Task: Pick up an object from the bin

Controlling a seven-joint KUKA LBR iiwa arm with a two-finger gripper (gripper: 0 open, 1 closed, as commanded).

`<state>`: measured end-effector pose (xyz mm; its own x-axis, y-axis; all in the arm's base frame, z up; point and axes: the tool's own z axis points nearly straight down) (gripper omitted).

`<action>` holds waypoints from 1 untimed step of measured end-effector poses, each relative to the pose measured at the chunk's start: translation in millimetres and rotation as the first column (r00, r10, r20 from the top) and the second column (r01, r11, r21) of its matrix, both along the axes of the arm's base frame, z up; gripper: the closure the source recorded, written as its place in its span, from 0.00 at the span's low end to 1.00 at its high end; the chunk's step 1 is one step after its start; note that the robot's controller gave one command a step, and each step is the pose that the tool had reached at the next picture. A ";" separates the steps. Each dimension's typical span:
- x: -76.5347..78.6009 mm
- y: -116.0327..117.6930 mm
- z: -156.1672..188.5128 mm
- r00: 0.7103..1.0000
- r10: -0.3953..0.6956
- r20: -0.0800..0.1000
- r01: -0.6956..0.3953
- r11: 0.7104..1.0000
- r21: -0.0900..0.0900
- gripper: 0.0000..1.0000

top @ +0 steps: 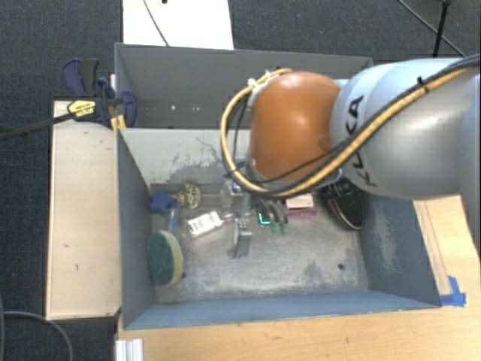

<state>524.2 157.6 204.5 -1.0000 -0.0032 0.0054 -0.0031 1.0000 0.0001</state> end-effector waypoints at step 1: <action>55.1 16.5 -116.0 0.926 0.378 0.007 -0.378 0.926 0.001 0.00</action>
Offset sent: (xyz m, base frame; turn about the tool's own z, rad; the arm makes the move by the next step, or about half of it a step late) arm 0.0550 0.0164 -0.1145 -0.3876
